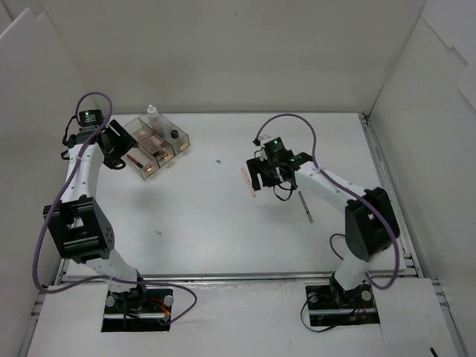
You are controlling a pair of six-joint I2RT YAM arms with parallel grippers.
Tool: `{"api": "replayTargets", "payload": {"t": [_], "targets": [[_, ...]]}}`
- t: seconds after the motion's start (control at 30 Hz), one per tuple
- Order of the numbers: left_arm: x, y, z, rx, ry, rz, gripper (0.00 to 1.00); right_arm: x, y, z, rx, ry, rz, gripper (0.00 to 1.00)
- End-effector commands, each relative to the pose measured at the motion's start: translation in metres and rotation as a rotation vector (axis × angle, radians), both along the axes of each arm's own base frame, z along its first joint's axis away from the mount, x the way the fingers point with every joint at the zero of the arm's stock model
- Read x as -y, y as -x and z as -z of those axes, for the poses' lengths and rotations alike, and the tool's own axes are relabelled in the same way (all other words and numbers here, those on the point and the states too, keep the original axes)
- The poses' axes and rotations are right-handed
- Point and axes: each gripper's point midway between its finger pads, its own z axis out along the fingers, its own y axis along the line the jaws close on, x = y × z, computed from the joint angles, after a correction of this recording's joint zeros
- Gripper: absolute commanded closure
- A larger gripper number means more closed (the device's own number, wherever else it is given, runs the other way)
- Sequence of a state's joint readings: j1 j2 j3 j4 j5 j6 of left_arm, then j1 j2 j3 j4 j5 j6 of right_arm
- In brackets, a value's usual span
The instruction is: Organize the makeup
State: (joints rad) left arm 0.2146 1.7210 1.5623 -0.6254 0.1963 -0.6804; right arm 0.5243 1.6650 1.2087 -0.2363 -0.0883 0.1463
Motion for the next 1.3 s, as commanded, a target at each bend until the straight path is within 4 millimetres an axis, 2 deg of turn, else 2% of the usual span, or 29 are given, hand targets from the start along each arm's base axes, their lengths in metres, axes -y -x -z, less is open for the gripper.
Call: {"api": "replayTargets", "payload": {"t": [0.0, 0.07, 0.1, 0.17, 0.2, 0.3, 0.4, 0.6, 0.67, 0.7, 0.73, 0.8, 0.83, 0.87, 0.93, 0.97, 1.03, 1.07, 1.1, 1.17, 1.27], "targets": [[0.040, 0.025, -0.041, 0.185, 0.024, 0.147, 0.33, -0.029, -0.021, 0.006, 0.006, -0.025, -0.075, 0.32], [0.058, 0.043, -0.041, 0.218, 0.051, 0.227, 0.31, -0.036, -0.028, 0.014, -0.007, -0.021, -0.080, 0.37], [0.067, 0.061, -0.034, 0.213, 0.056, 0.255, 0.28, -0.037, -0.029, 0.028, -0.032, -0.004, -0.075, 0.38], [0.072, 0.078, -0.029, 0.209, 0.056, 0.285, 0.27, -0.041, -0.032, 0.034, -0.043, -0.003, -0.072, 0.44], [0.080, 0.092, -0.027, 0.210, 0.062, 0.308, 0.27, -0.042, -0.031, 0.042, -0.059, 0.006, -0.071, 0.46], [0.091, 0.115, -0.025, 0.218, 0.072, 0.345, 0.27, -0.040, -0.029, 0.055, -0.079, 0.030, -0.061, 0.51], [0.096, 0.128, -0.029, 0.234, 0.066, 0.370, 0.27, -0.039, -0.025, 0.068, -0.099, 0.060, -0.055, 0.57], [0.107, 0.140, -0.031, 0.256, 0.079, 0.409, 0.28, -0.044, -0.024, 0.083, -0.113, 0.096, -0.058, 0.63], [0.111, 0.140, -0.032, 0.265, 0.095, 0.423, 0.28, -0.045, -0.026, 0.085, -0.113, 0.099, -0.060, 0.72], [0.115, 0.140, -0.032, 0.267, 0.105, 0.435, 0.28, -0.047, -0.024, 0.088, -0.120, 0.102, -0.066, 0.84], [0.117, 0.140, -0.033, 0.273, 0.115, 0.443, 0.28, -0.047, -0.023, 0.088, -0.120, 0.099, -0.067, 0.90], [0.127, 0.141, -0.036, 0.305, 0.151, 0.477, 0.28, -0.049, -0.021, 0.077, -0.101, 0.086, -0.076, 1.00], [0.131, 0.140, -0.039, 0.319, 0.179, 0.469, 0.28, -0.051, -0.019, 0.072, -0.084, 0.084, -0.086, 1.00], [0.138, 0.141, -0.045, 0.359, 0.202, 0.492, 0.28, -0.056, -0.018, 0.055, -0.045, 0.063, -0.098, 1.00], [0.150, 0.142, -0.053, 0.385, 0.251, 0.503, 0.28, -0.062, -0.013, 0.040, -0.010, 0.034, -0.129, 1.00], [0.156, 0.140, -0.059, 0.415, 0.265, 0.523, 0.29, -0.069, -0.009, 0.017, 0.034, 0.001, -0.153, 1.00], [0.171, 0.139, -0.066, 0.427, 0.302, 0.547, 0.29, -0.077, -0.001, -0.003, 0.068, -0.048, -0.191, 1.00], [0.176, 0.135, -0.071, 0.449, 0.306, 0.556, 0.30, -0.083, 0.005, -0.023, 0.099, -0.083, -0.210, 1.00], [0.188, 0.136, -0.075, 0.457, 0.317, 0.588, 0.30, -0.085, 0.008, -0.032, 0.112, -0.100, -0.218, 1.00], [0.198, 0.127, -0.083, 0.478, 0.317, 0.592, 0.30, -0.094, 0.017, -0.055, 0.151, -0.141, -0.243, 1.00], [0.220, 0.121, -0.094, 0.504, 0.334, 0.618, 0.31, -0.101, 0.028, -0.077, 0.183, -0.182, -0.268, 1.00]]}}
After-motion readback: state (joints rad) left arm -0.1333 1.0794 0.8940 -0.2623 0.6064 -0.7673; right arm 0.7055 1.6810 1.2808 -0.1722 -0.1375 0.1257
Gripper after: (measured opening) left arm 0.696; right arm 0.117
